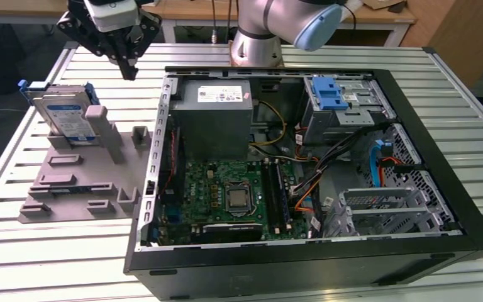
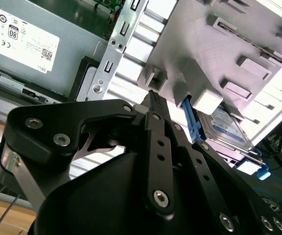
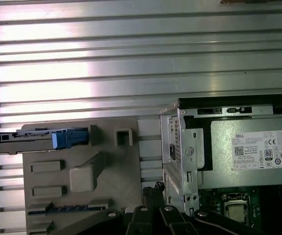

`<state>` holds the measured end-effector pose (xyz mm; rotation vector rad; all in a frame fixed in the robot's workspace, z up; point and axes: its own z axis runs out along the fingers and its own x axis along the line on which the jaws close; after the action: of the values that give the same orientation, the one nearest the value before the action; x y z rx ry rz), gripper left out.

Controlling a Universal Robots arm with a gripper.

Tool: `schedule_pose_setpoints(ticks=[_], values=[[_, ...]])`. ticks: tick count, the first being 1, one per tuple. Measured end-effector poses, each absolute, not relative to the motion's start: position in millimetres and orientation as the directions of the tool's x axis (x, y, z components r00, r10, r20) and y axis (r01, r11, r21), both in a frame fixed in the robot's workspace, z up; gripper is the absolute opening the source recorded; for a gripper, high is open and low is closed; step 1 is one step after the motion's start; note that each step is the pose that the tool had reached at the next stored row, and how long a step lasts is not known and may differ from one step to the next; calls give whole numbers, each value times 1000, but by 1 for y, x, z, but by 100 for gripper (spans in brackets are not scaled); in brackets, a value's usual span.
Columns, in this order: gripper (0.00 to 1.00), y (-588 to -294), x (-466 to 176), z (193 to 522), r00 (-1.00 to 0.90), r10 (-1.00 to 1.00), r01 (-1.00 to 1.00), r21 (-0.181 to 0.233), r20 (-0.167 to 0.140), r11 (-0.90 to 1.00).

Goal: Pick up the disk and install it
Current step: 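Reach for the disk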

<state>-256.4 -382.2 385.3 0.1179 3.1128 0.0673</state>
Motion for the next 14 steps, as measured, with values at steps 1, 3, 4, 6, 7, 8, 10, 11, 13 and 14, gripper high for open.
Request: schedule_pose_setpoints(ticks=[1,3,4,6,7,8,10,11,13,14], values=[[11,-382,-257,385,-997,76,75,44,-24,996],[11,-382,-258,385,-997,76,75,44,-24,996],[11,-382,-258,385,-997,76,75,44,-24,996],[11,-381,-259,385,-997,76,75,44,-24,996],[11,-381,-259,385,-997,76,75,44,-24,996],[11,-381,-259,385,-997,76,75,44,-24,996],[11,-381,-259,385,-997,76,75,44,-24,996],[11,-382,-259,385,-997,76,75,44,-24,996],[11,-381,-260,385,-997,76,75,44,-24,996],[11,-381,-261,385,-997,76,75,44,-24,996]])
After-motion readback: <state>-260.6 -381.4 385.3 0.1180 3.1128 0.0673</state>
